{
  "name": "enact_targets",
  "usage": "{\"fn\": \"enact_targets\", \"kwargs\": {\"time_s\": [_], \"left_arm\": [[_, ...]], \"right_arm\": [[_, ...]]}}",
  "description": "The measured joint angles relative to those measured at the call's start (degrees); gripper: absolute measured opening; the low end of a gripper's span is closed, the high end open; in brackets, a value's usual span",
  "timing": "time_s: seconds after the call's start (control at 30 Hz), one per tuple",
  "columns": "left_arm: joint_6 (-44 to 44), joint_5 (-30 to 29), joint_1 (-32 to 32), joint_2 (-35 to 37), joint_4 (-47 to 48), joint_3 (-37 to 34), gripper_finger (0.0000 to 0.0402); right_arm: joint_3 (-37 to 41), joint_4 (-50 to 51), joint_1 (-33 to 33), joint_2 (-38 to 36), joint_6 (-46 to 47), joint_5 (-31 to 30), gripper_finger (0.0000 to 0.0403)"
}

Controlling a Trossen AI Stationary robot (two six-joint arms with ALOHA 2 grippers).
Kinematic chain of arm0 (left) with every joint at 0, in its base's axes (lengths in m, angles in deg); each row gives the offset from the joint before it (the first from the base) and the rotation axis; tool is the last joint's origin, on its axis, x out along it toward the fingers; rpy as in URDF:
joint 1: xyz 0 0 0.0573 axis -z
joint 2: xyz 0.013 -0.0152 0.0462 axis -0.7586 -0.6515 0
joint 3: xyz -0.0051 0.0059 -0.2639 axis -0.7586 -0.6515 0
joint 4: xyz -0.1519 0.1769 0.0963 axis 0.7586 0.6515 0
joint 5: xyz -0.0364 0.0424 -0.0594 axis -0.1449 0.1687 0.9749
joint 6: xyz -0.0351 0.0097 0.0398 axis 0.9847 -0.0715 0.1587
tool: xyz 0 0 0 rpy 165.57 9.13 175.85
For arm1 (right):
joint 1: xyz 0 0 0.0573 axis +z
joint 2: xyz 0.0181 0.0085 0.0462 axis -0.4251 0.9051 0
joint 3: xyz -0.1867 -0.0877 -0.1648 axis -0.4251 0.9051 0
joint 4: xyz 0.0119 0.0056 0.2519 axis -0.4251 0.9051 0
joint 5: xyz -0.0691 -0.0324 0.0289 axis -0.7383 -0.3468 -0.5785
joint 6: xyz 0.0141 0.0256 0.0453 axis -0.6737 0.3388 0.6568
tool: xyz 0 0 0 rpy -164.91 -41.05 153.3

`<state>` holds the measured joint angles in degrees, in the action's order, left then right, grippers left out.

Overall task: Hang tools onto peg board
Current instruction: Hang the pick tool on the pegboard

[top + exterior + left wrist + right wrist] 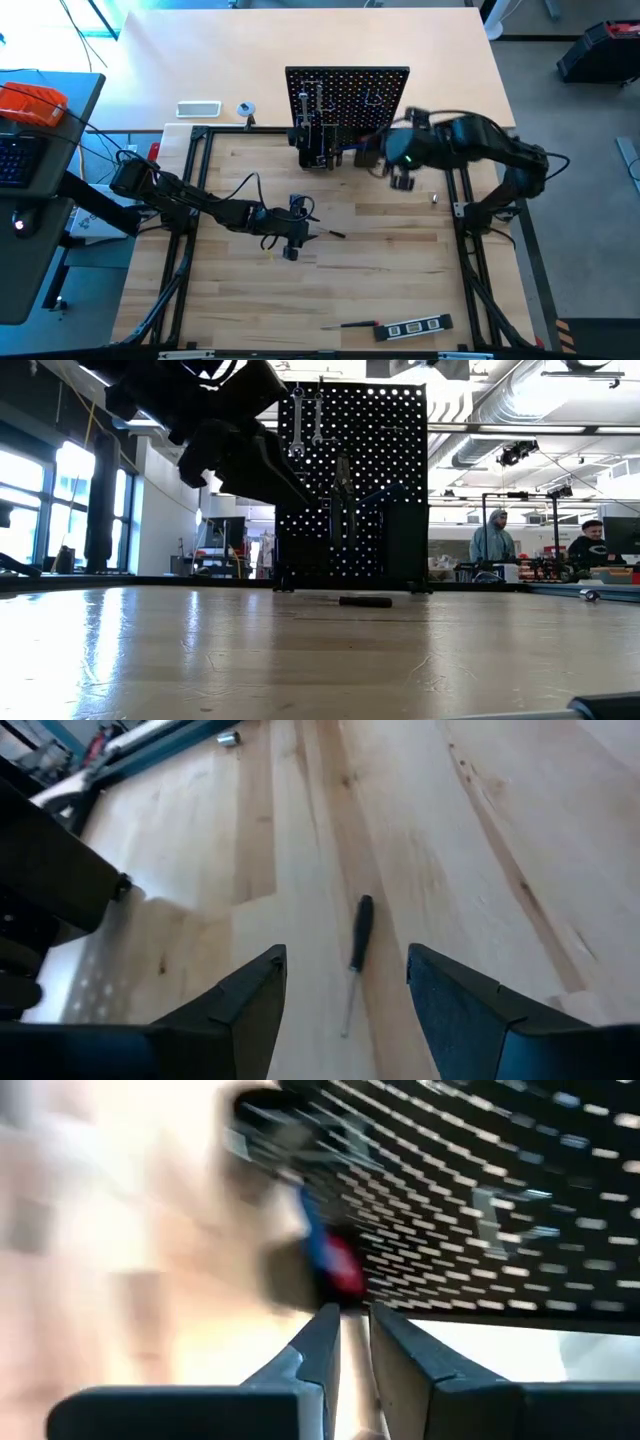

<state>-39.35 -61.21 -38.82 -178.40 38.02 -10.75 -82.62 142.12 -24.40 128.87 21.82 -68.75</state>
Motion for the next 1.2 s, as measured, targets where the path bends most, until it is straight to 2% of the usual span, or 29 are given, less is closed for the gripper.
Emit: {"fn": "enact_targets", "kwargs": {"time_s": [0.17,0.33,0.47,0.63,0.73,0.9,0.97,1.1,1.2], "left_arm": [[0.3,1.9,-0.1,0.0,0.9,0.0,0.0200],[0.3,6.1,-0.8,0.0,0.4,0.0,0.0200],[1.0,7.8,-1.3,0.0,0.3,0.0,0.0200],[2.0,7.9,-1.3,0.0,-0.2,-0.1,0.0200],[2.3,7.9,-1.3,0.0,-0.6,-0.1,0.0200],[2.3,10.2,-1.4,0.0,-1.5,-0.1,0.0200],[2.3,11.8,-1.5,-0.4,-2.5,-0.1,0.0200],[1.2,12.3,-1.5,-2.2,-4.8,-0.1,0.0200],[0.7,12.3,-1.5,-4.7,-6.7,-0.1,0.0200]], "right_arm": [[0.0,0.0,8.3,-0.5,8.9,7.3,0.0051],[2.3,0.0,16.2,-0.7,15.4,8.7,0.0051],[8.4,-0.5,20.7,-0.7,20.0,8.7,0.0051],[20.5,-4.3,24.0,-0.7,24.6,8.9,0.0051],[29.4,-9.9,25.2,-0.7,26.9,10.6,0.0051],[42.6,-24.1,27.9,-0.6,31.5,21.5,0.0051],[47.0,-30.5,29.6,-0.6,33.9,24.1,0.0051],[52.3,-38.8,32.7,-0.6,38.0,23.2,0.0051],[53.1,-40.7,34.3,-0.6,39.1,18.0,0.0051]]}}
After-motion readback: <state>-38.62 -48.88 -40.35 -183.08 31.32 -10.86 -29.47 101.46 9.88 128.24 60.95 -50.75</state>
